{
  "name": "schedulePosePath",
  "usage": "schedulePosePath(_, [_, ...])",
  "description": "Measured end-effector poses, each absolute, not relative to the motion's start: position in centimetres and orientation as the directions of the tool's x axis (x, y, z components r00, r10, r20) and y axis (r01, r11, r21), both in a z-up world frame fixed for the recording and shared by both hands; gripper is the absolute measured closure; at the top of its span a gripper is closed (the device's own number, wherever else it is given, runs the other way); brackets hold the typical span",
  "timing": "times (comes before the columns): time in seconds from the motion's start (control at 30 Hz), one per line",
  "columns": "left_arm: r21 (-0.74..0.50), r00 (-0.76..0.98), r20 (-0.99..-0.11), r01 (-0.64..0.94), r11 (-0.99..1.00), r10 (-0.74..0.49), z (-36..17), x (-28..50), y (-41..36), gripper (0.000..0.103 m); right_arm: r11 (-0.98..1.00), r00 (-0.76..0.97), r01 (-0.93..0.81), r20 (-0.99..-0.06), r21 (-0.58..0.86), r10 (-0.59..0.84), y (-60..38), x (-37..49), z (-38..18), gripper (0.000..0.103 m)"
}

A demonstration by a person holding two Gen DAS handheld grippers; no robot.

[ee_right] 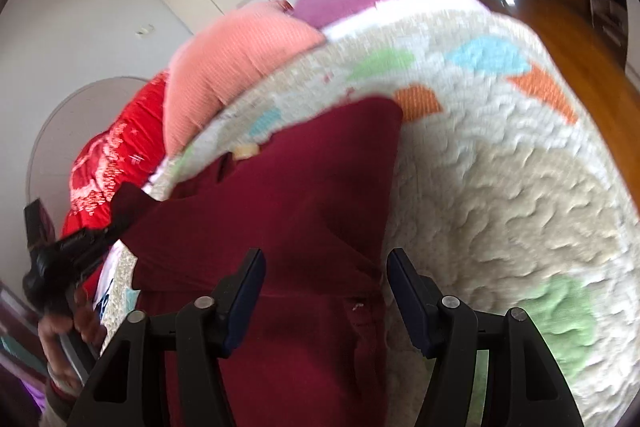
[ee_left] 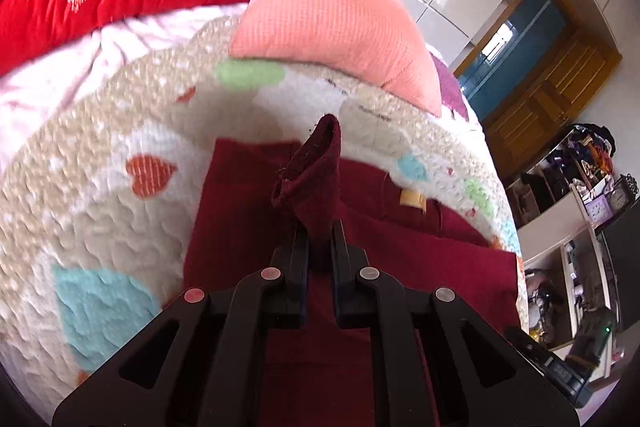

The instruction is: Fold small clothes

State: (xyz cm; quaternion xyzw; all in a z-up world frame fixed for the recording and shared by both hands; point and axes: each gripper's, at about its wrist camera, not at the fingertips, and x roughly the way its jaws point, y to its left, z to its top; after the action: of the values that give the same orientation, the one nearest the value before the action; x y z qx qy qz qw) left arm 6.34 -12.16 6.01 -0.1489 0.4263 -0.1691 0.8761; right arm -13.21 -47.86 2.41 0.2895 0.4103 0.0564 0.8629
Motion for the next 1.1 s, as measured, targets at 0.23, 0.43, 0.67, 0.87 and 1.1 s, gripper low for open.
schedulePosePath(0.23, [-0.408,0.580,-0.681,0.207,0.889,-0.447,5.5,3.4,-12.7,0.096,0.909,0.682,0.139,-0.704,0.392,0.199,-48.8,-15.1,3.2,0.086])
schedulePosePath(0.43, [-0.457,0.503,-0.735,0.128,0.880,-0.455,1.7,4.3,-10.9,0.095,0.822,0.689,0.224,-0.681,0.524,0.246,-51.7,-15.8,2.7,0.063])
schedulePosePath(0.67, [-0.442,0.513,-0.732,0.143,0.886,-0.448,2.3,3.8,-11.0,0.095,0.823,0.654,0.235,-0.711,0.517,0.259,-51.6,-10.4,3.0,0.038])
schedulePosePath(0.87, [-0.453,0.497,-0.729,0.167,0.876,-0.471,2.9,3.1,-10.0,0.085,0.930,0.648,0.234,-0.759,0.283,0.068,-50.1,-9.1,3.5,0.087])
schedulePosePath(1.1, [-0.374,0.585,-0.716,0.139,0.917,-0.381,5.7,1.9,-8.3,0.075,0.876,0.680,0.330,-0.733,0.351,0.038,-52.6,-11.9,4.7,0.065])
